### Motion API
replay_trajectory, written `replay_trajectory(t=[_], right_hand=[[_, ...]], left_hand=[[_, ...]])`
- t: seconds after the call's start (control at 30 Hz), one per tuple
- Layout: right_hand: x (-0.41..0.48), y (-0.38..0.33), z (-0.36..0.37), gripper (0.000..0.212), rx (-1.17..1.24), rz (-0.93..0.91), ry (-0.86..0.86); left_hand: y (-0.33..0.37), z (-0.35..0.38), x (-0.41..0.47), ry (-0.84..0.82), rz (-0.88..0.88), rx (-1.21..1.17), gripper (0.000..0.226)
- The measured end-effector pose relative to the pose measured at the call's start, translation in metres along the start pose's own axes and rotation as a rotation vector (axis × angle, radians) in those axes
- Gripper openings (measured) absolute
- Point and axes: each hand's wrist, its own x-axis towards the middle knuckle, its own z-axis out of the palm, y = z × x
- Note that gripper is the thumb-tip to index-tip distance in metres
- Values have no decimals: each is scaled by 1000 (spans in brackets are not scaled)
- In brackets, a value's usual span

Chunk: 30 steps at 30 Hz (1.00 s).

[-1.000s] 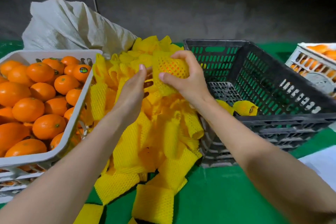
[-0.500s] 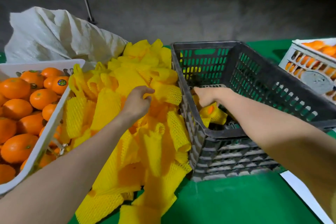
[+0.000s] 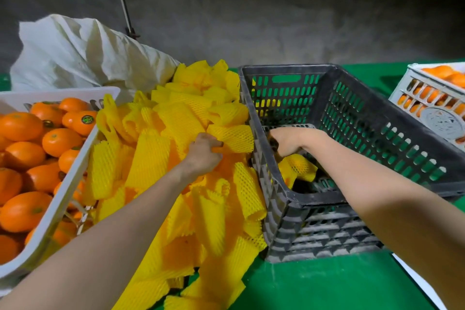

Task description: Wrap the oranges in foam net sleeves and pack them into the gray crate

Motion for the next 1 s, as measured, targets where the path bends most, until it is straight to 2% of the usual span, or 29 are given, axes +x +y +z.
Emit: replay_trajectory(t=[0.07,0.1,0.17,0.23,0.3,0.4,0.43,0.5,0.6,0.67,0.7,0.8,0.9,1.0], right_hand=[[-1,3,-5,40,65,36,251],[-5,0,-8,44,137,35,406],[-16,-11,-13,36,258,-38,742],[-28,-29,-17,30,329,-215,923],[-40,-53,-16,36,340,-389,888],[-46,-89,-8,62,287,-488,616],[-47,-98,-6,64,289,-489,547],[-50,-114,-5,53,367,-509,500],[-58,-132,-4,37,607,-560,420],[-66,-144,0,42,740,-557,259],[-71,-151,2,49,717,-567,229],[-82,-170,5,73,372,-707,473],[-83,-193,9,64,262,-807,622],[-74,-210,12,51,136,-707,632]], left_hand=[[4,-7,-16,68,26,-152,37],[5,-11,-25,102,43,-213,35],[6,-21,-43,149,88,-279,32],[7,-34,-60,182,146,-288,29],[9,-49,-77,205,201,-293,28],[9,-67,-102,250,282,-263,26],[8,-72,-110,277,308,-261,24],[3,-78,-124,359,335,-345,26],[-9,-87,-138,432,163,-706,40],[-18,-95,-144,439,82,-841,41],[-24,-99,-147,441,78,-848,40],[-36,-107,-153,408,121,-777,41],[-43,-111,-155,398,122,-682,44],[-53,-115,-157,434,84,-598,42]])
